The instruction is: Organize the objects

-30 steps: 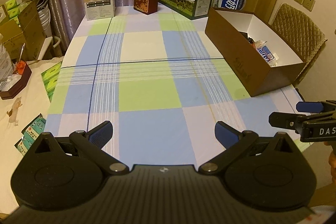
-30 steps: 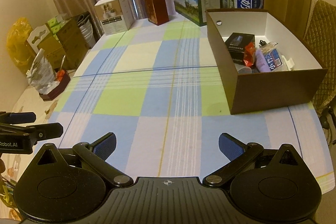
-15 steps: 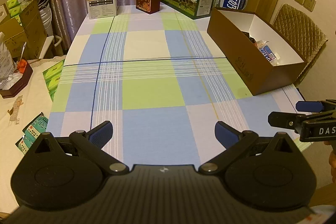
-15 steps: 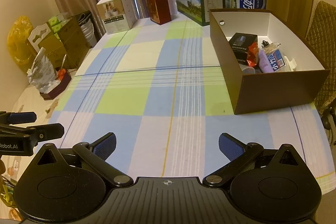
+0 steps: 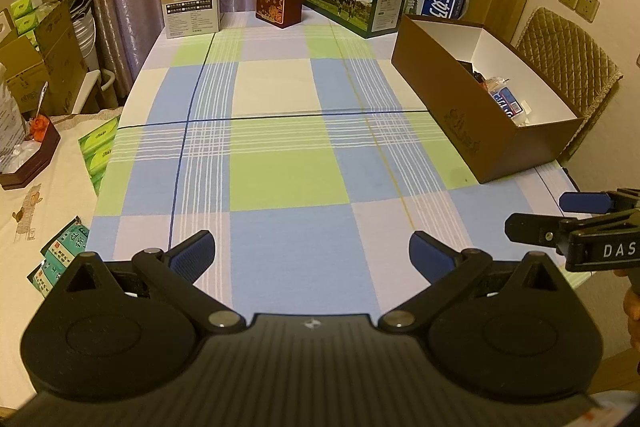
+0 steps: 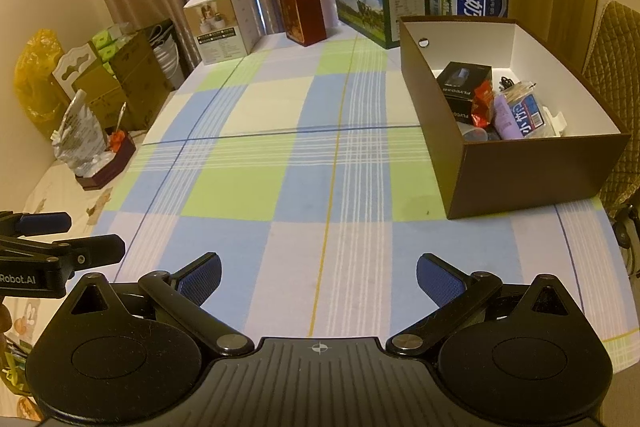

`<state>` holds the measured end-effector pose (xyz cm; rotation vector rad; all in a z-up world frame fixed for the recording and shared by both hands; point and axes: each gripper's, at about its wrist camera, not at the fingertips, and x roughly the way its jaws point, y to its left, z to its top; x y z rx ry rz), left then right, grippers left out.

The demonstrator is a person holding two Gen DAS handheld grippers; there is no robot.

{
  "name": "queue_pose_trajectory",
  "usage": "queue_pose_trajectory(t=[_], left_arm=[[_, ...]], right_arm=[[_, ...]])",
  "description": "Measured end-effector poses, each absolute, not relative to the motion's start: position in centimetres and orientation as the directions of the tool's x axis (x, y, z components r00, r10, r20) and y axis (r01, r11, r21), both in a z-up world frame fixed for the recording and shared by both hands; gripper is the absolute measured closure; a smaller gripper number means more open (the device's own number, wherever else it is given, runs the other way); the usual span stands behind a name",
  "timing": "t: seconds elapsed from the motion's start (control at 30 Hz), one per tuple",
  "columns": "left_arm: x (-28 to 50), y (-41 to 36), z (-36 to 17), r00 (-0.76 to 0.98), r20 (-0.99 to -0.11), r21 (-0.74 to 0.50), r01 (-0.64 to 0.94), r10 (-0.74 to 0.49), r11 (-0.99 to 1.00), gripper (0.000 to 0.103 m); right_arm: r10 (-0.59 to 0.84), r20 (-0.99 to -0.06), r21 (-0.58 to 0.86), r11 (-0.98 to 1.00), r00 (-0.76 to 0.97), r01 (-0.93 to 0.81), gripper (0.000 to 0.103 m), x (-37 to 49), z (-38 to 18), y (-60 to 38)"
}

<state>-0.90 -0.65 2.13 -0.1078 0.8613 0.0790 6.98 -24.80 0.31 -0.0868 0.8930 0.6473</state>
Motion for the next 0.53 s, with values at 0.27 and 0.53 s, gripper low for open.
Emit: queue_pose_trajectory(t=[0.27,0.53], left_arm=[[-0.76,-0.68,2.04,0.648,-0.761,-0.062,-0.112,0.026,0.992,0.001],[-0.30,-0.67,1.82,0.653,-0.756,-0.050,-0.113,0.036,0.992,0.001]], right_arm=[[0.482,-0.751,0.188,0.811,0.451,-0.554,0.002,7.40,0.13,-24.78],[0.476,-0.756,0.185,0.814,0.450,-0.551,0.002,7.81,-0.13,-24.45]])
